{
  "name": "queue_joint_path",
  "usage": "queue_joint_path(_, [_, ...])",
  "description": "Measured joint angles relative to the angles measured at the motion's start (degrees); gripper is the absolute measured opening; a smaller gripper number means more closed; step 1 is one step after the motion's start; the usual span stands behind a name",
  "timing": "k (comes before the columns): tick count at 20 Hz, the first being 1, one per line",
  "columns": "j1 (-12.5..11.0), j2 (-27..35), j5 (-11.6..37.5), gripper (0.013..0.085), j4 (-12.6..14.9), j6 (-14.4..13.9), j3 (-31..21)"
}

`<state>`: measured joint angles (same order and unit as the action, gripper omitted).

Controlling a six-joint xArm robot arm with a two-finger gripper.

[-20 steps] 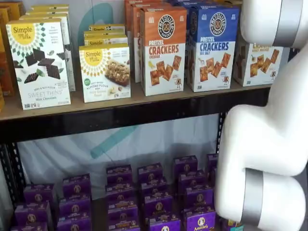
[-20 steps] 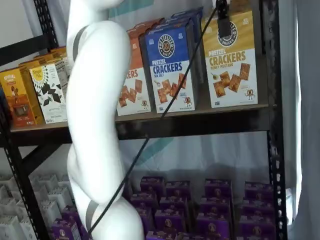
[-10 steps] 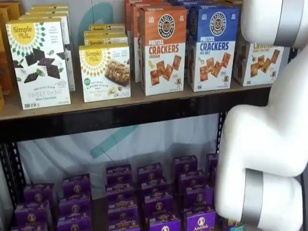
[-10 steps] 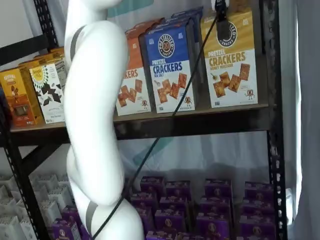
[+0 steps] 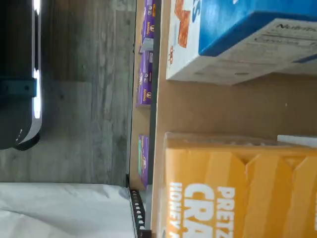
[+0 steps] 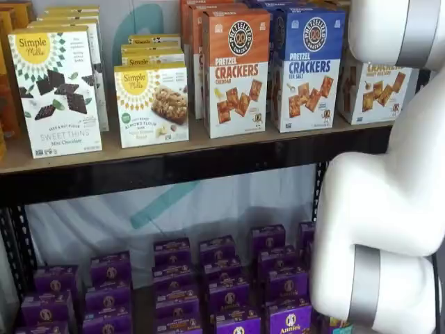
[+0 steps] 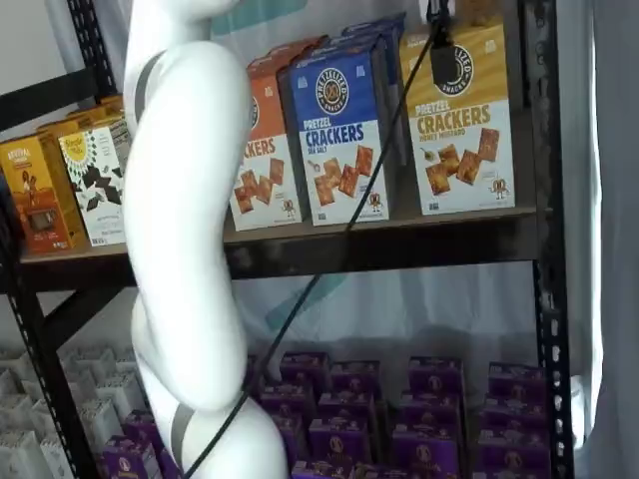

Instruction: Retrieve the yellow and white box located on the top shelf, the sixth one from the left

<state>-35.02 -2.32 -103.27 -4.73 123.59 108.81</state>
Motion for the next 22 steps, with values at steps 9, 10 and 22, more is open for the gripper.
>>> queue_joint_path(9, [-0.61,0.01,-0.76,0.0610,-1.14,0.16,0.39])
queue_joint_path(10, [-0.75,0.17,-1.23,0.0610,-1.46,0.14,0.81])
queue_joint_path(22, [-3.78,-6.64,-0.96,0.0610,-2.75,2.72,-4.90])
